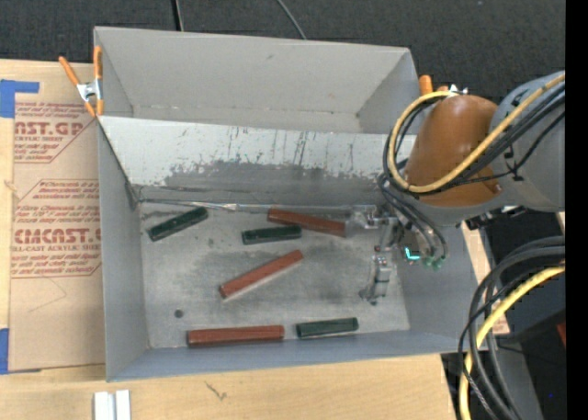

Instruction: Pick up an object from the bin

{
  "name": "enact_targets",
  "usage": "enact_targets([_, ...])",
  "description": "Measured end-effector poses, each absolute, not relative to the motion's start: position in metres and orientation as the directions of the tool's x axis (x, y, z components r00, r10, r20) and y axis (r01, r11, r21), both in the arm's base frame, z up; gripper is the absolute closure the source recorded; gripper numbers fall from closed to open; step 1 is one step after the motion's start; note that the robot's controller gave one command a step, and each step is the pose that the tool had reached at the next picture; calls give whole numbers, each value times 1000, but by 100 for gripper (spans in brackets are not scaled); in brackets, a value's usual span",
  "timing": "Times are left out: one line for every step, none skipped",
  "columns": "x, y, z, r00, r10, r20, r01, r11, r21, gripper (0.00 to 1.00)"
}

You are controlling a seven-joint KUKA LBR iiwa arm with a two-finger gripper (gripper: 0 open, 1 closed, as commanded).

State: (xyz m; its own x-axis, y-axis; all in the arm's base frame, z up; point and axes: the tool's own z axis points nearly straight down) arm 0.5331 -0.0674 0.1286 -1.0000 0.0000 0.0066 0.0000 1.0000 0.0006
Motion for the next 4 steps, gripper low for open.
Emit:
enact_targets([535, -67, 132, -1000, -1, -1, -1, 1000, 0, 0])
enact_targets([578, -20, 111, -999, -39, -4, -39, 999, -1, 0])
enact_targets([593, 6, 102, -998, -69, -3, -69, 998, 3, 0])
enact_targets([584, -27, 73, -990, 139, -11, 139, 990, 1, 100])
